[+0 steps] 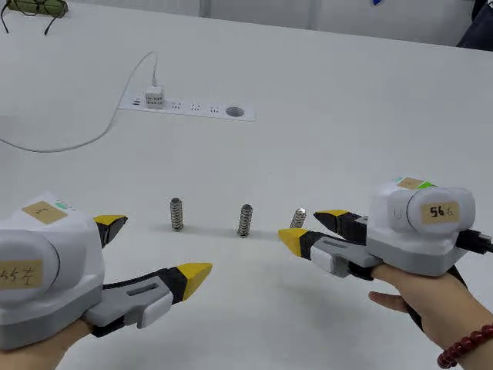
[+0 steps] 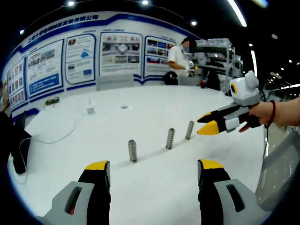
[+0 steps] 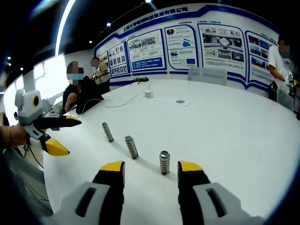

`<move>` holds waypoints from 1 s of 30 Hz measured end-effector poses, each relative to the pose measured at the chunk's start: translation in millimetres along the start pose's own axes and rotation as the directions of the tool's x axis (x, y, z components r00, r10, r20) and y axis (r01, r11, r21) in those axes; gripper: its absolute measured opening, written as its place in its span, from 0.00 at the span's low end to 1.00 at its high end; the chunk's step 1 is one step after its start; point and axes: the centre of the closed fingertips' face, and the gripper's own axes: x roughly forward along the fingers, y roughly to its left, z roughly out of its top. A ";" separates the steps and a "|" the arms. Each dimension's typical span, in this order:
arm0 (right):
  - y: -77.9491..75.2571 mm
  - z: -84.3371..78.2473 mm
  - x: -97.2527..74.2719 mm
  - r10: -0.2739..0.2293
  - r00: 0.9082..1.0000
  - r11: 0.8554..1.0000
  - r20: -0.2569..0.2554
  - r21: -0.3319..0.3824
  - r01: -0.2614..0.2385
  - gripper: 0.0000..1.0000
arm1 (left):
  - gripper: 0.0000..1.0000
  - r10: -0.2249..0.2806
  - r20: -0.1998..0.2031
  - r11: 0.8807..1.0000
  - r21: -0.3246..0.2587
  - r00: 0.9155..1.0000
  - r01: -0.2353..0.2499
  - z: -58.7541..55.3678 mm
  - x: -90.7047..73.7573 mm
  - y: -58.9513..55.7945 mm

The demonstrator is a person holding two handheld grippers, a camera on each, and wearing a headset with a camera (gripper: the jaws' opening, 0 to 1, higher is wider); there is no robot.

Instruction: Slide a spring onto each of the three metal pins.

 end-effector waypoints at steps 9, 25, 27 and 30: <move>9.5 -1.9 -19.8 0.011 1.000 1.000 -0.018 0.017 -0.010 0.55 | 0.78 -0.002 -0.021 1.000 0.000 1.000 0.002 -2.2 -8.2 1.0; 23.7 -5.7 -41.9 0.031 0.999 0.999 -0.024 0.044 -0.030 0.66 | 0.81 -0.008 -0.035 1.000 0.023 0.999 0.008 0.4 -24.1 1.2; 26.6 -4.7 -44.7 0.036 0.999 0.998 -0.020 0.052 -0.035 0.68 | 0.81 -0.007 -0.036 1.000 0.024 0.999 0.008 1.0 -26.4 1.2; 31.4 -2.4 -49.9 0.043 0.999 0.998 -0.007 0.056 -0.042 0.70 | 0.82 -0.007 -0.036 1.000 0.027 0.999 0.008 1.9 -30.4 0.6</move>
